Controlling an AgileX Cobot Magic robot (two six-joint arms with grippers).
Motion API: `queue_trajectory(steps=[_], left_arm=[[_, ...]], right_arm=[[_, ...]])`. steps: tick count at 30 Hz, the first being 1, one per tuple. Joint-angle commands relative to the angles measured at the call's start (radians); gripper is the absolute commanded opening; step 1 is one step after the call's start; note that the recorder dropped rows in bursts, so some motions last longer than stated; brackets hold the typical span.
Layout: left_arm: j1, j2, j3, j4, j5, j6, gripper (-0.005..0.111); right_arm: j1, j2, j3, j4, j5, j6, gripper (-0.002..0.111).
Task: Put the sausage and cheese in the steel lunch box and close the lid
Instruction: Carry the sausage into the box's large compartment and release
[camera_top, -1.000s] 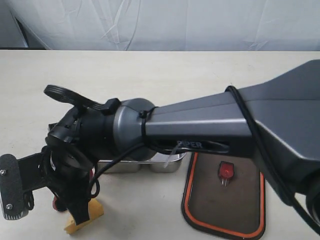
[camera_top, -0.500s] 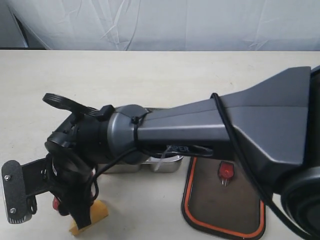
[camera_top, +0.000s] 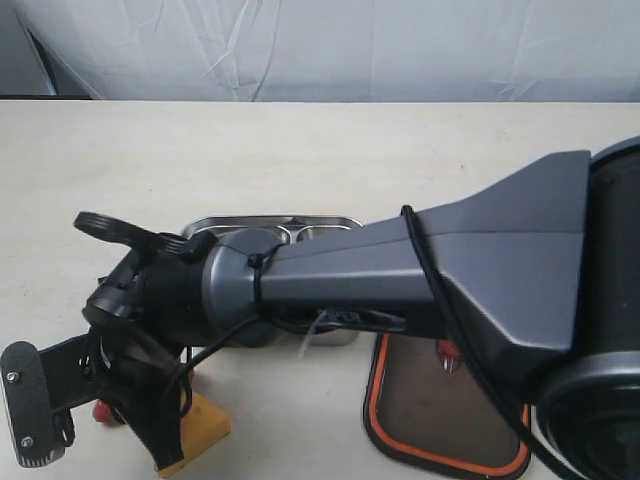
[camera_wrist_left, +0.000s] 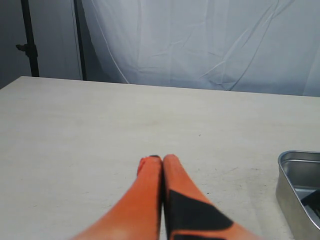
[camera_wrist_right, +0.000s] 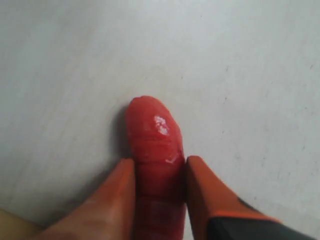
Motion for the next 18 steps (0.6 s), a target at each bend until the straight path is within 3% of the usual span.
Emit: queue_trajectory(steps=[1,13,18], left_arm=[[-0.001,-0.005,0.004,-0.013,0.000,0.000,0.000],[-0.001,-0.005,0.004,-0.013,0.000,0.000,0.000],[-0.001,-0.005,0.004,-0.013,0.000,0.000,0.000]], right_arm=[[0.006,-0.010,0.005,0.008,0.016,0.005,0.008],[0.002,-0.146,0.005,-0.006,-0.042,0.094,0.007],[-0.045,-0.192,0.005,-0.059,-0.041,0.184,0.007]])
